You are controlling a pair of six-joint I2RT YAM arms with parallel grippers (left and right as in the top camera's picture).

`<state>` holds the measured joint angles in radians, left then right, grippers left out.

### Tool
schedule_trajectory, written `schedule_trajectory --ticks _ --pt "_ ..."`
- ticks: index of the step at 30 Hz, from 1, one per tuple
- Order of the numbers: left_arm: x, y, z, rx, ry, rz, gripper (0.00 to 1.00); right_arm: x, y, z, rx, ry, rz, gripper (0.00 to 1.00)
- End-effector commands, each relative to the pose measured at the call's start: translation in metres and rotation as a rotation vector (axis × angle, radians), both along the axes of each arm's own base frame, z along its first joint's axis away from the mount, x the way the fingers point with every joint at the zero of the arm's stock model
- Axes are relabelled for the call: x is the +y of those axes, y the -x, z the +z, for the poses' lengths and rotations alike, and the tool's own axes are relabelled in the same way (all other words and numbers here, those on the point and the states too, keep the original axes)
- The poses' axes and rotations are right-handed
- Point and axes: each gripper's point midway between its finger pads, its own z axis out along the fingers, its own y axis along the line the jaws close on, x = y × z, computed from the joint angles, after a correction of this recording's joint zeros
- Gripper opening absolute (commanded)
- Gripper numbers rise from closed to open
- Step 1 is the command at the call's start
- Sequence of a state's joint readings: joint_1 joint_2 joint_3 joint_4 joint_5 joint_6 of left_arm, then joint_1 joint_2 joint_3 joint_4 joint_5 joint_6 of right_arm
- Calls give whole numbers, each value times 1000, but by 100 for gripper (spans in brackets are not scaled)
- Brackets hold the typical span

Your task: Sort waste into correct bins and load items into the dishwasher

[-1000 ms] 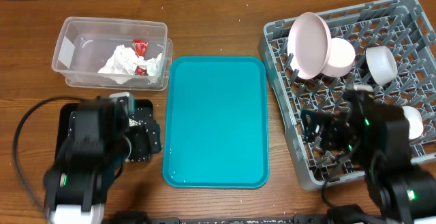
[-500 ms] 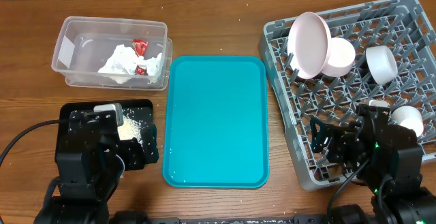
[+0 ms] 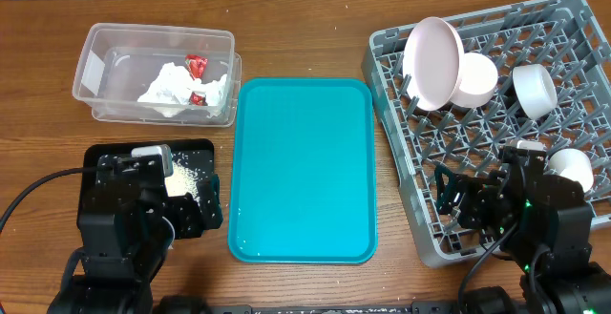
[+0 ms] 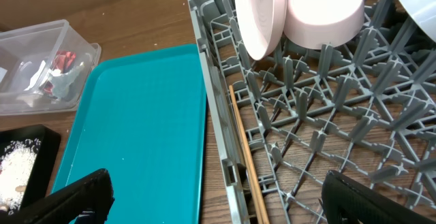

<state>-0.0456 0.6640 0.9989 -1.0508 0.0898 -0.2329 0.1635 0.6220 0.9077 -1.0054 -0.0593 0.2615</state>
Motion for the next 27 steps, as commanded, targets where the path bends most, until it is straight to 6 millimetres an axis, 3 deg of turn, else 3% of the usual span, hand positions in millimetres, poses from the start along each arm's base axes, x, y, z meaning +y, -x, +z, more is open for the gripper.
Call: schedule_trajectory --ticks 1,17,27 --pt "2 0 -5 13 -1 15 100 -3 -1 -2 0 5 -17 100" --pt "2 0 -5 13 -1 15 100 -3 0 -3 4 6 -18 100" --pt "2 0 -5 13 -1 15 100 -14 23 -15 -3 37 -46 100"
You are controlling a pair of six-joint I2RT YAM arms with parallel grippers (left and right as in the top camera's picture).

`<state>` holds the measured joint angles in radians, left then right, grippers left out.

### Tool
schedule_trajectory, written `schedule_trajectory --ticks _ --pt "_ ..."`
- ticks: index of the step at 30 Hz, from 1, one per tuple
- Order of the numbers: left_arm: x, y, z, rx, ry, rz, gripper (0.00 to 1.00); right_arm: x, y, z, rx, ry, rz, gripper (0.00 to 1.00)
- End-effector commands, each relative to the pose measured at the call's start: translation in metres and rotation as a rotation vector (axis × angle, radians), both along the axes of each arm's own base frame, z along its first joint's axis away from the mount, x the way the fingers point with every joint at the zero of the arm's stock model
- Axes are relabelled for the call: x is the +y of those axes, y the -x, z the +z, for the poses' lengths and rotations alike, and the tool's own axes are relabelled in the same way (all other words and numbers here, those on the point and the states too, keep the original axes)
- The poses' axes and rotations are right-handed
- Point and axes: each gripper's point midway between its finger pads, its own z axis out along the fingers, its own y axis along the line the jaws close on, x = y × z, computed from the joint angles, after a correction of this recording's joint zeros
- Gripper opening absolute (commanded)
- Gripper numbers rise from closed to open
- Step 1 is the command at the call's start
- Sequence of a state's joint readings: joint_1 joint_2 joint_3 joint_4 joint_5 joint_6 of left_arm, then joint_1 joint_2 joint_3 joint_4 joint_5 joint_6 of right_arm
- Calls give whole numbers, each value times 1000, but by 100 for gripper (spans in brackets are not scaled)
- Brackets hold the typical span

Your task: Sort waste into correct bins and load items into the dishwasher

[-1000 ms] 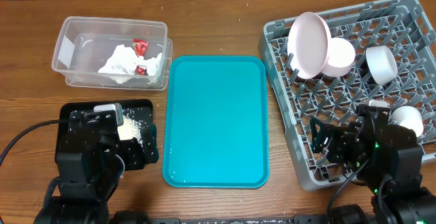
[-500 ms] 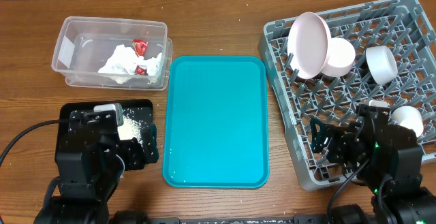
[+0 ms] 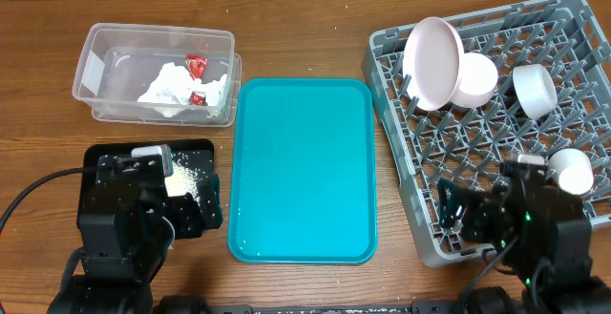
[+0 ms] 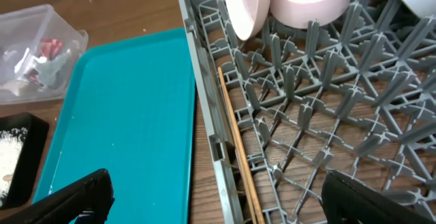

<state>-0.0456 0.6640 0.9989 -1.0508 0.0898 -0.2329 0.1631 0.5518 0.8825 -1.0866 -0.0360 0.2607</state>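
The grey dish rack (image 3: 420, 238) (image 4: 204, 94) at the right holds a pink plate (image 3: 431, 61) (image 4: 246, 6), a pink bowl (image 3: 474, 78) (image 4: 310, 3) and white cups (image 3: 535, 90). A pair of wooden chopsticks (image 4: 235, 152) lies along the rack's left wall. The teal tray (image 3: 304, 166) (image 4: 122, 115) sits bare in the middle. My right gripper (image 3: 468, 220) (image 4: 218, 200) hovers open over the rack's front left corner, nothing between its fingers (image 4: 82, 193). My left gripper (image 3: 205, 209) rests by the black container; its jaws are hard to make out.
A clear plastic bin (image 3: 158, 71) (image 4: 34, 54) at the back left holds crumpled white paper and red wrappers. A black container (image 3: 196, 152) (image 4: 17, 149) with white rice grains sits at the front left. A white cup (image 3: 571, 169) stands at the rack's right side.
My right gripper has drawn back a little toward the front edge of the table; the rack and tray sit higher in the right wrist view. Nothing else has moved.
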Motion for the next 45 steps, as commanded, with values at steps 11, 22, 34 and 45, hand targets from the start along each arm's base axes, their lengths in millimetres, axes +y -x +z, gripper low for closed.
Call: schedule_trajectory --ticks 11,22,34,45 --pt "2 0 -5 13 -1 15 100 1 -25 -35 -354 97 78 100" --pt "2 0 -5 13 -1 15 100 6 -46 -44 -662 233 153 100" --pt "2 0 -5 13 -1 15 100 -36 -55 -49 -729 20 -187 100" --pt "2 0 -5 13 -1 15 100 -43 -55 -57 -701 110 -198 100"
